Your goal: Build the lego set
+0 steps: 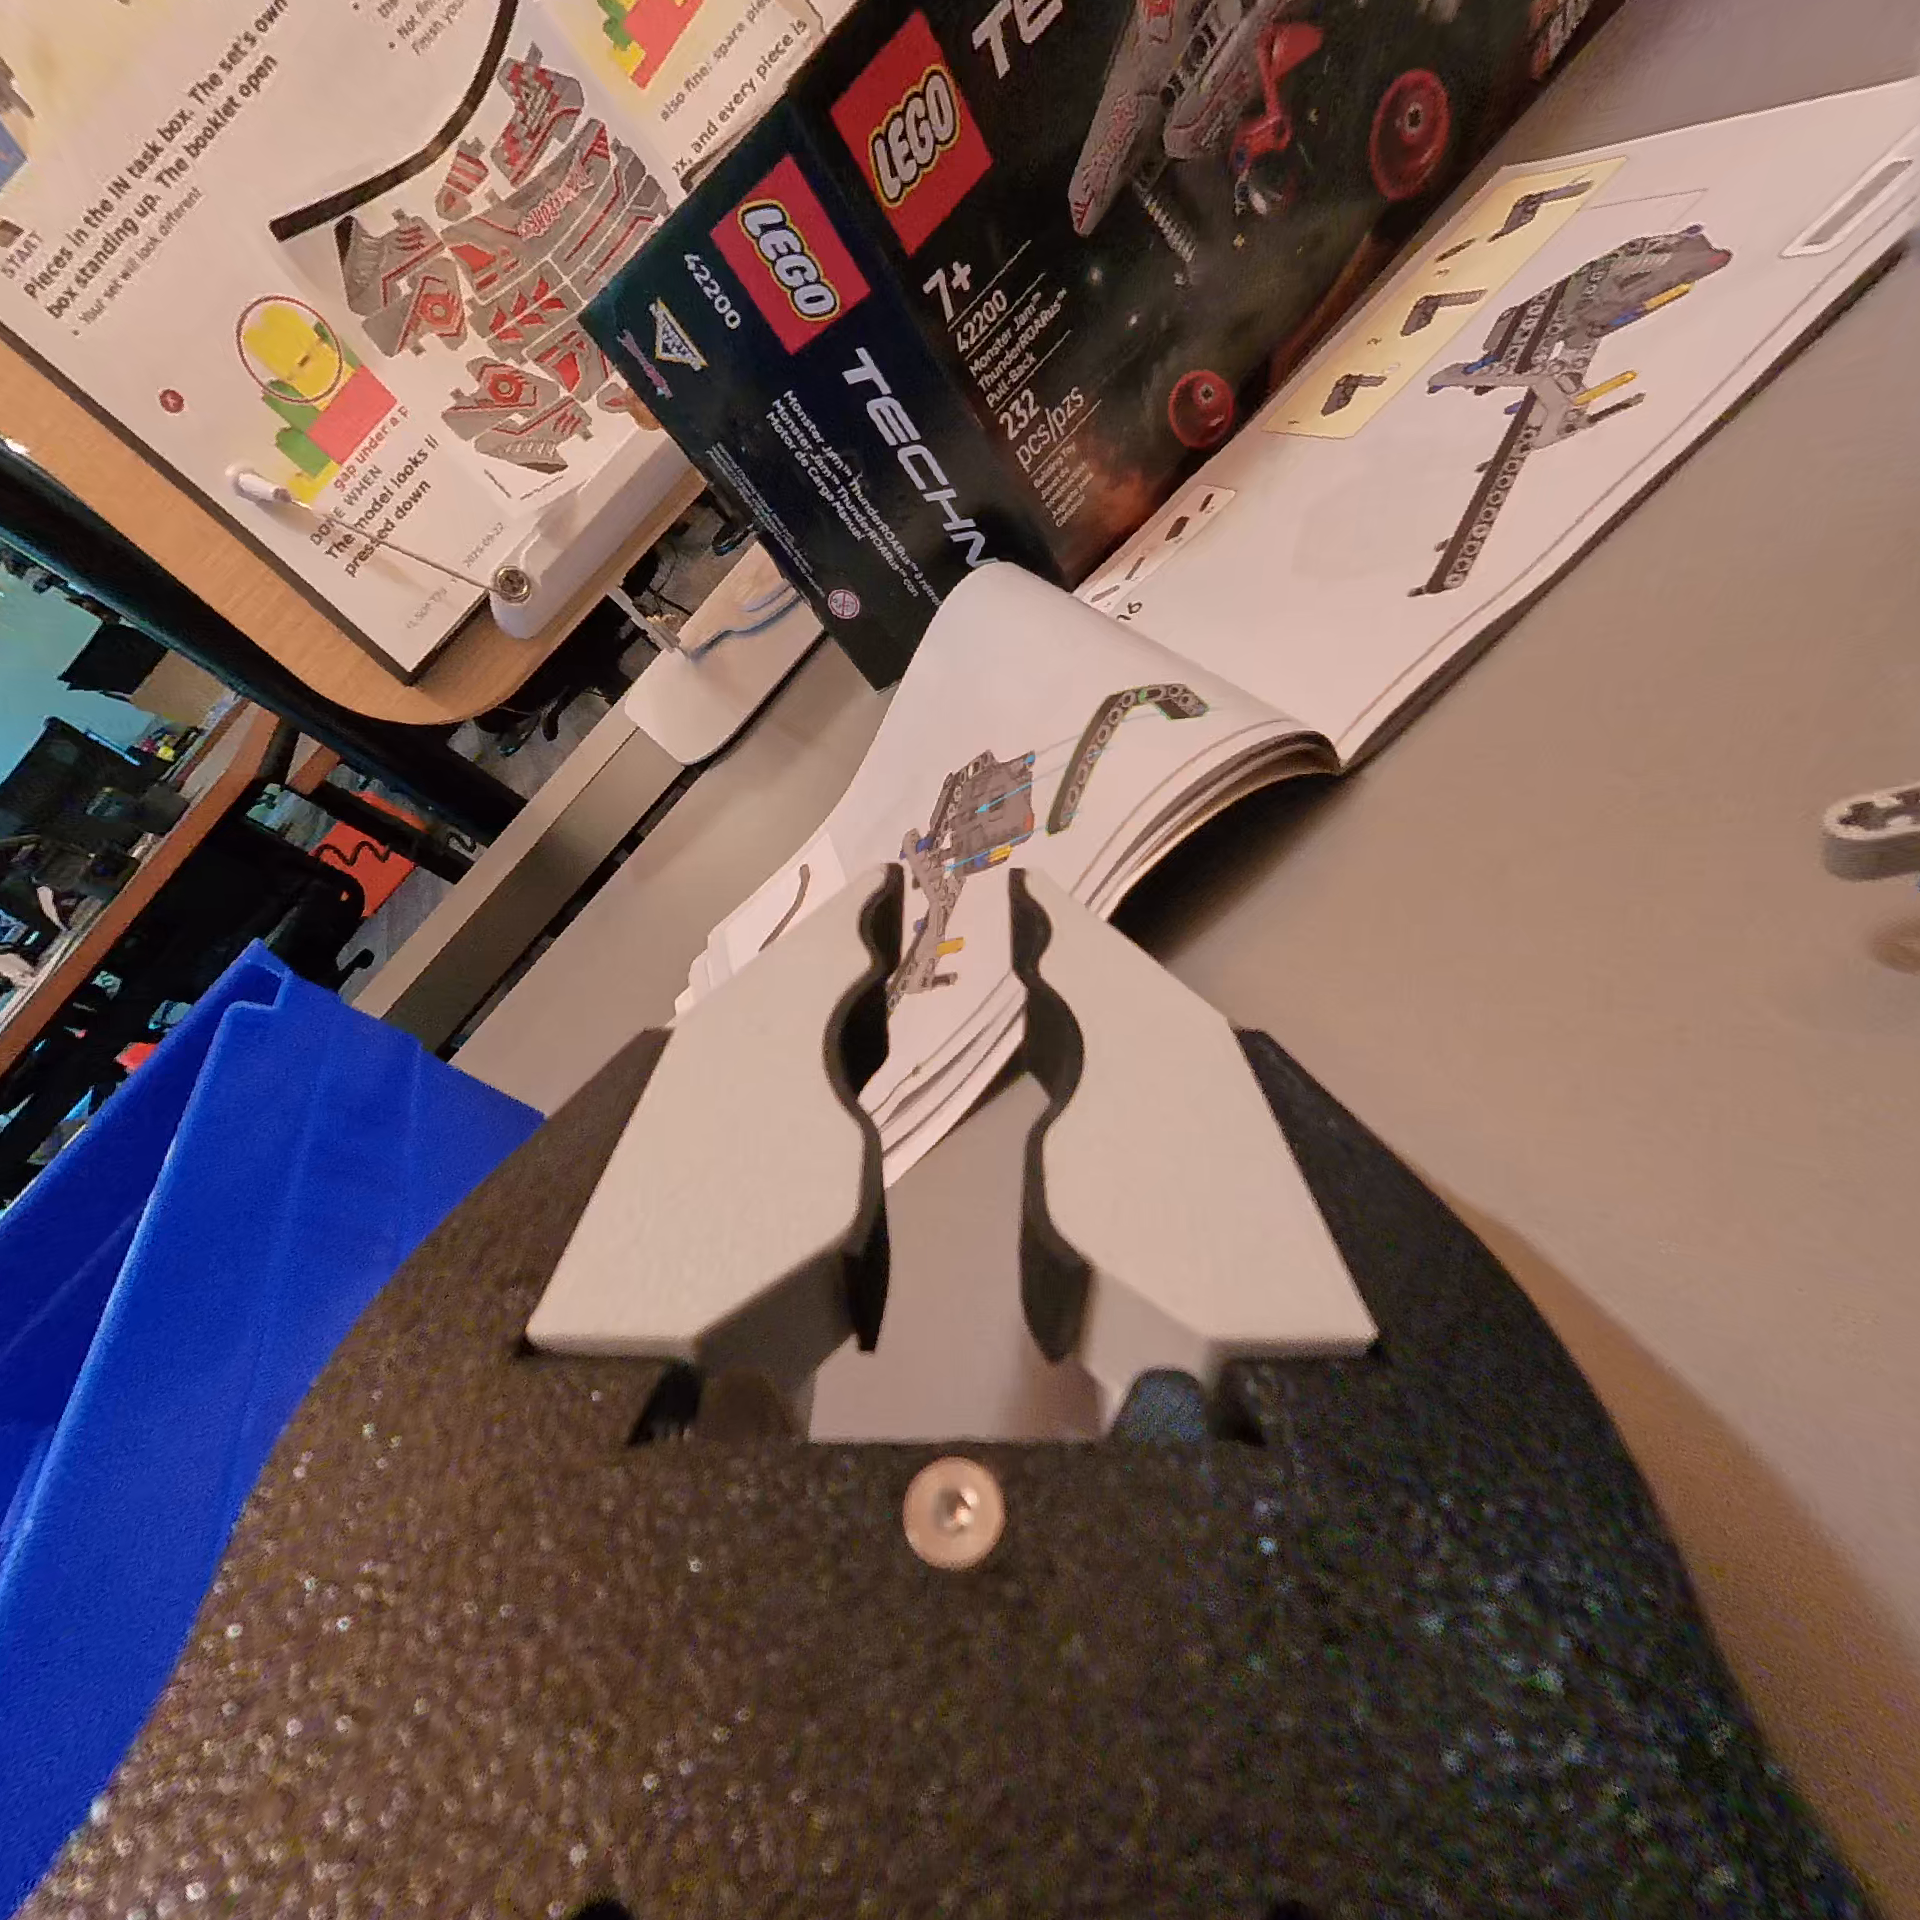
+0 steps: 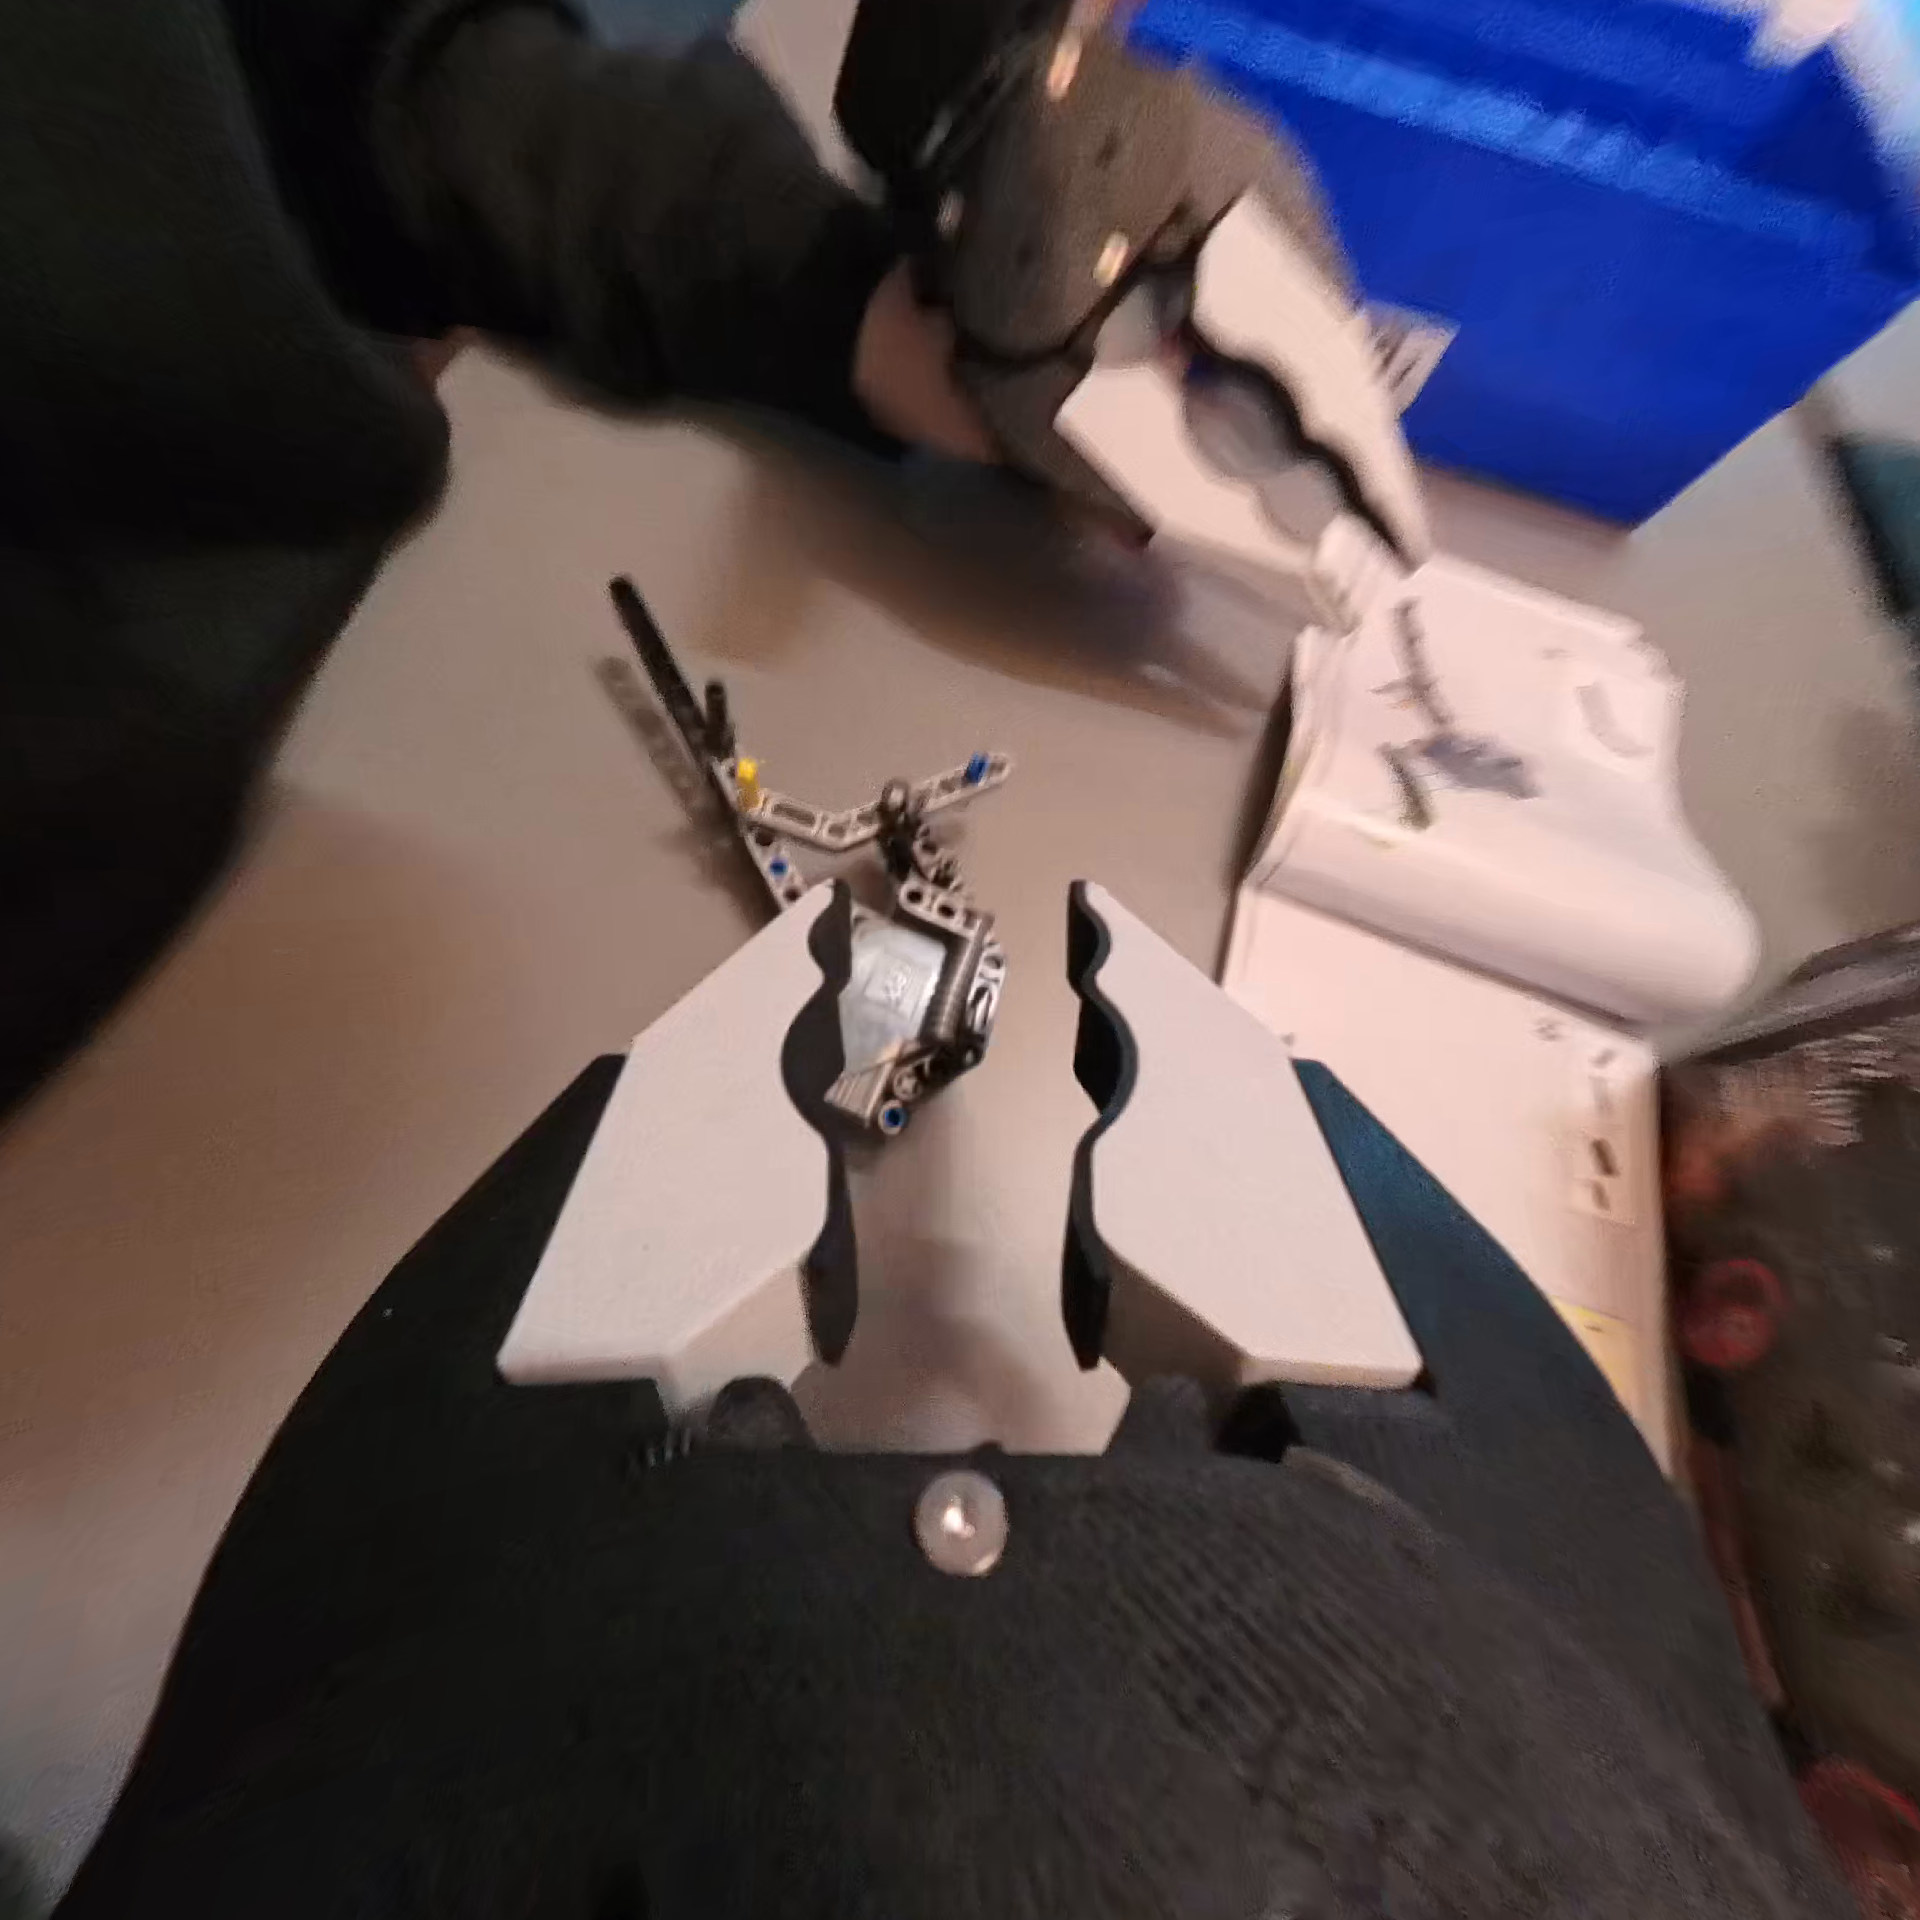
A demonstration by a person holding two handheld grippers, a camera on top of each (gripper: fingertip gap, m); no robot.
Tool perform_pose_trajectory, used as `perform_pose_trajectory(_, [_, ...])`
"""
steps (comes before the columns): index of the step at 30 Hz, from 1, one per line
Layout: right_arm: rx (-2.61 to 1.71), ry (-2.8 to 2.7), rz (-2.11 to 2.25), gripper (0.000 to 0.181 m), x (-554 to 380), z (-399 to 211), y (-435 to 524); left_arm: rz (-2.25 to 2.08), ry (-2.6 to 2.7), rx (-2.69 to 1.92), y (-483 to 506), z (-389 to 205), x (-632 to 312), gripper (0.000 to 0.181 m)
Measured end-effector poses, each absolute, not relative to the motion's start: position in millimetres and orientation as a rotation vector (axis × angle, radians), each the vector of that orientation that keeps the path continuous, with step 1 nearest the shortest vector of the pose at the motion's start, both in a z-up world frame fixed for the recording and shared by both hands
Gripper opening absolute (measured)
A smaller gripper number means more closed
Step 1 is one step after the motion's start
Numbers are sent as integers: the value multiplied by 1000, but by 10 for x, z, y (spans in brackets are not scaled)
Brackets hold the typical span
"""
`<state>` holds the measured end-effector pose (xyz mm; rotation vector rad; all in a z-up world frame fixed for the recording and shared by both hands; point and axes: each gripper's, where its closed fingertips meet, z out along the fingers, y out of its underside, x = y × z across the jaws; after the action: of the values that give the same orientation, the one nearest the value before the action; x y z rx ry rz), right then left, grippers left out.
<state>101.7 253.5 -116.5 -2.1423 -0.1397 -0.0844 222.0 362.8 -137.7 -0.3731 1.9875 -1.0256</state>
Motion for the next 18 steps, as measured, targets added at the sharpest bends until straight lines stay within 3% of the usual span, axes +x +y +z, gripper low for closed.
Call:
perform_pose_trajectory(3, [-2291,-137,-103,50,1119,-1435,2579,-1029,1994,-358,3617,-1380,2204,17])
perform_pose_trajectory(11, [-2238,59,124,28,1005,-1396,2694,-1040,2013,-336,3586,-1389,2166,17])
perform_pose_trajectory(18, [-2296,184,145,25,1035,-1544,2650,-1051,2018,-331,3574,-1382,2146,17])
